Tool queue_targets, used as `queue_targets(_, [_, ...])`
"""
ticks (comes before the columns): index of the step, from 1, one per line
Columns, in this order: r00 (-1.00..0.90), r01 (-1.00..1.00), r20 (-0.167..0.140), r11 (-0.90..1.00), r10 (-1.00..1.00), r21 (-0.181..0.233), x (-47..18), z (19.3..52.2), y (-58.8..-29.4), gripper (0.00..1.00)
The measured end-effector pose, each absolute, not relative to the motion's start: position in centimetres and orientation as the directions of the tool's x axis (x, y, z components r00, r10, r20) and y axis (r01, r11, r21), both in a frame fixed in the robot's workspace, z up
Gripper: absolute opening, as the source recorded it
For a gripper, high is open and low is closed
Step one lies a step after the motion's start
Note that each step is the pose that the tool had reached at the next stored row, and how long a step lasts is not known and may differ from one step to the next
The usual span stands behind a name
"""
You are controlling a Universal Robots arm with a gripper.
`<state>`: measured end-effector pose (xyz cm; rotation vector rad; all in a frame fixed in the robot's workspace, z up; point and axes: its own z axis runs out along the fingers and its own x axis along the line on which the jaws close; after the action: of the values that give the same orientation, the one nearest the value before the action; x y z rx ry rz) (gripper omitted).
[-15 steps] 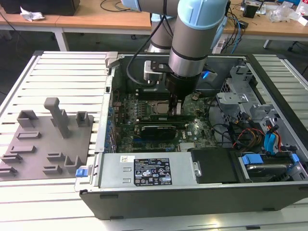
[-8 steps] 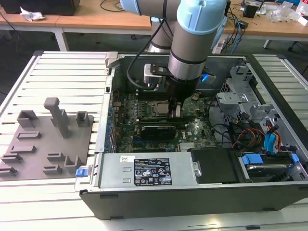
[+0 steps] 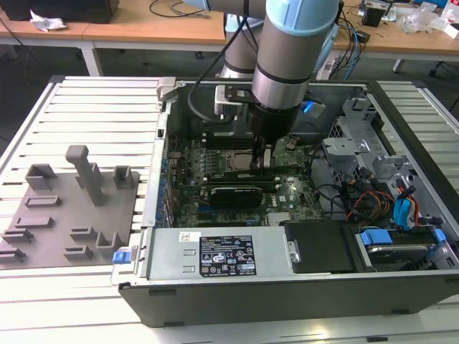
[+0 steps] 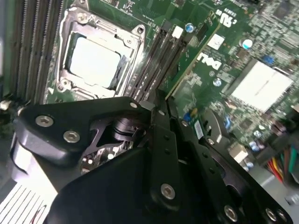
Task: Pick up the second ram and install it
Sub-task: 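Insert the second ram into the second slot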
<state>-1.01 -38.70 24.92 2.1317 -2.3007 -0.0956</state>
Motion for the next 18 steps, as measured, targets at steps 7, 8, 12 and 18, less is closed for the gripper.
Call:
queue_targets(7, [-0.077, -0.996, -0.042, 0.075, -0.996, 0.042, -4.2, 25.0, -38.6, 0.13])
queue_targets(8, [-0.077, -0.996, -0.042, 0.075, -0.996, 0.042, -4.6, 25.0, -38.5, 0.13])
queue_targets(12, [-0.077, -0.996, -0.042, 0.075, -0.996, 0.042, -4.6, 25.0, -38.5, 0.13])
queue_targets(18, [-0.073, -0.997, -0.042, 0.072, -0.996, 0.042, -4.4, 24.5, -38.0, 0.13])
